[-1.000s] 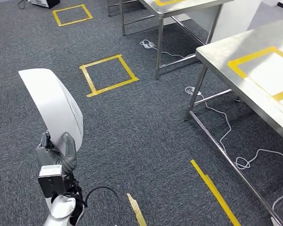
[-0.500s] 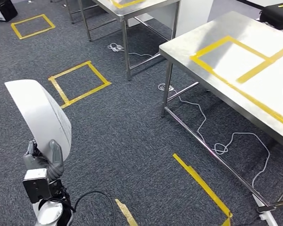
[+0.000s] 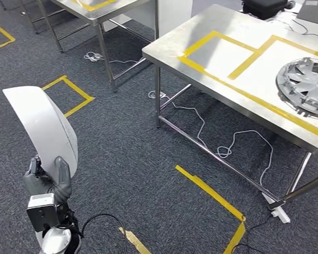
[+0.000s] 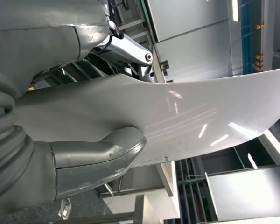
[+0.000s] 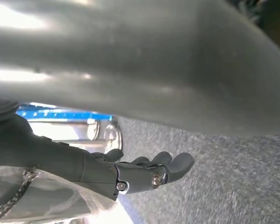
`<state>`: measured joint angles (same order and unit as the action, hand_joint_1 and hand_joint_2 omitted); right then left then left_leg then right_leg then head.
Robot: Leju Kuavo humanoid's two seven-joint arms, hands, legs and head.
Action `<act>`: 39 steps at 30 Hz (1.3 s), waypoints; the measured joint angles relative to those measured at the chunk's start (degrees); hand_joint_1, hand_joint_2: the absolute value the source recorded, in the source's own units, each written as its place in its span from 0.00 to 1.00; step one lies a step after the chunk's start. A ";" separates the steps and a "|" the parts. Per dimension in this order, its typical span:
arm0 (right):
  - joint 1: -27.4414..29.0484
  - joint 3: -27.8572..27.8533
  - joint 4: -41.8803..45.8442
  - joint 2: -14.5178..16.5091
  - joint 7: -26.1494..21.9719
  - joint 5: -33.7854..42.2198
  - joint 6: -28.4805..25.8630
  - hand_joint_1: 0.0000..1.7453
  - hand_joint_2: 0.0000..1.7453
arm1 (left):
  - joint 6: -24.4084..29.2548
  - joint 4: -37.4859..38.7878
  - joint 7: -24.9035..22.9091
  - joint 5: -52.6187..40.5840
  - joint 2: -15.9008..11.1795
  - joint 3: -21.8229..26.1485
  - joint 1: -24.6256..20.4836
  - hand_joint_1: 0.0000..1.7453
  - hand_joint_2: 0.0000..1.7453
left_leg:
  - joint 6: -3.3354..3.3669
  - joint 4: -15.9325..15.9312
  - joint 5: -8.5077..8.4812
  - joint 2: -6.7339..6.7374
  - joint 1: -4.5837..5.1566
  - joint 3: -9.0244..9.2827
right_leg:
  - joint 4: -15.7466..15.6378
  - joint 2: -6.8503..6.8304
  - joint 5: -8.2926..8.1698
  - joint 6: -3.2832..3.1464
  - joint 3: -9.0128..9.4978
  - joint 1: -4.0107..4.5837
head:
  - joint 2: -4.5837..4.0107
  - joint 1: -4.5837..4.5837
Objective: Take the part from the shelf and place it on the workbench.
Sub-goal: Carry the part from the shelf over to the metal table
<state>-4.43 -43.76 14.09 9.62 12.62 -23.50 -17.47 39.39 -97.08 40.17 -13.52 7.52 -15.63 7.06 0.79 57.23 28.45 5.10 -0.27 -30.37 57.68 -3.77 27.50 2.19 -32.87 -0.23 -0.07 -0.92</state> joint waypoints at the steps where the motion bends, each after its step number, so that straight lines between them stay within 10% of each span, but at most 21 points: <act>1: -0.07 -0.19 0.04 0.00 -0.06 0.01 0.00 0.00 0.00 | 0.00 -0.04 -0.01 -0.04 0.01 -0.01 0.00 1.00 1.00 | -0.26 0.04 0.08 0.46 0.13 0.10 | -0.46 0.01 0.14 -0.41 0.23 0.19 | 0.00 0.04; 5: -0.04 -0.64 0.14 -0.01 -0.22 0.01 -0.03 0.00 0.00 | 0.00 -0.22 0.01 -0.25 0.04 -0.12 -0.04 1.00 1.00 | -1.45 2.29 2.13 -0.98 -0.29 -0.33 | -0.62 2.40 -0.28 -1.92 0.24 -0.06 | 0.00 0.24; 8: -0.24 -0.66 0.20 -0.02 -0.24 0.01 -0.03 0.00 0.00 | 0.00 -0.31 0.03 -0.28 -0.01 -0.09 0.14 1.00 1.00 | -1.67 13.17 7.31 -4.33 -0.42 -5.20 | -0.66 4.44 -0.41 -2.49 0.29 -0.04 | 0.00 0.53; 10: -0.19 -0.67 0.21 -0.02 -0.23 -0.02 -0.02 0.00 0.00 | 0.05 -0.31 0.03 -0.26 -0.05 -0.08 0.28 1.00 1.00 | -1.43 17.30 7.67 -4.66 -0.38 -7.48 | -0.64 6.09 -0.42 -2.54 0.38 0.14 | -0.01 0.53; 14: -0.16 -0.71 0.26 0.07 -0.23 -0.50 0.77 0.00 0.00 | -0.28 -0.39 0.03 0.84 -0.08 -0.02 0.32 1.00 1.00 | -0.02 5.16 -0.13 -8.59 -0.34 -2.98 | -0.52 9.36 -0.42 -2.41 0.64 0.33 | 0.00 0.49; 16: -0.22 -0.72 0.27 0.27 -0.24 -1.41 1.13 0.00 0.00 | -0.94 -0.37 0.02 1.07 -0.07 0.09 0.42 1.00 1.00 | 0.31 1.42 -0.98 -10.66 -0.34 -1.59 | -0.35 10.71 -0.55 -1.93 0.10 0.18 | 0.00 0.51; 18: 0.00 -0.67 0.27 0.55 -0.25 -2.82 0.87 0.00 0.00 | -1.25 -0.34 -0.01 1.15 0.04 0.06 0.48 1.00 1.00 | 0.40 0.71 -0.92 -9.67 -0.33 -1.36 | -0.34 11.64 -0.71 -1.20 -0.61 -0.06 | 0.00 0.55; 22: 0.39 -0.45 0.27 0.84 0.16 -5.24 0.33 0.00 0.00 | -1.33 -0.32 -0.01 1.24 0.34 -0.42 0.62 1.00 1.00 | 1.28 -0.16 -1.26 -6.47 -0.62 -1.04 | 7.06 5.70 3.64 -0.18 -4.84 0.10 | 0.00 0.01; 25: 0.55 -0.36 0.27 0.94 0.34 -6.27 1.23 0.00 0.00 | -1.55 -0.20 -0.01 0.67 0.44 -0.55 1.36 1.00 1.00 | 1.26 -0.12 -1.13 -4.39 -0.54 -1.13 | 15.63 4.19 6.69 0.69 -8.95 -0.45 | 0.00 -0.11; 30: 0.82 -0.26 0.27 1.01 0.64 -6.66 3.33 0.00 0.00 | -1.34 0.06 -0.01 -0.54 0.57 -0.69 1.87 1.00 1.00 | 0.26 0.08 -0.71 -3.40 -0.40 -0.90 | 0.56 3.12 0.52 0.59 0.05 -0.87 | 0.00 -0.12; 35: 0.85 -0.30 0.27 1.22 0.26 -6.50 3.58 0.00 0.00 | -1.75 0.07 -0.01 -0.22 0.58 -0.71 1.85 1.00 1.00 | -1.22 1.38 0.37 -3.67 -0.59 -1.21 | -0.78 3.31 0.43 -1.15 1.14 -0.67 | 0.00 0.03; 39: 0.80 -0.32 0.27 1.33 0.25 -7.05 4.27 0.00 0.00 | -1.91 0.09 0.00 -0.24 0.56 -0.67 2.00 1.00 1.00 | -1.72 14.62 6.45 -4.47 -0.70 -7.38 | -0.90 3.68 0.60 -2.19 1.46 -0.65 | 0.00 0.20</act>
<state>-3.63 -44.08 14.36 10.94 12.87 -30.55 -13.21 37.47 -97.00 40.17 -13.75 8.08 -16.30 9.06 -0.93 71.85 34.90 0.63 -0.98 -37.75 56.78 -0.09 28.10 0.01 -31.40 -0.88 -0.07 -0.72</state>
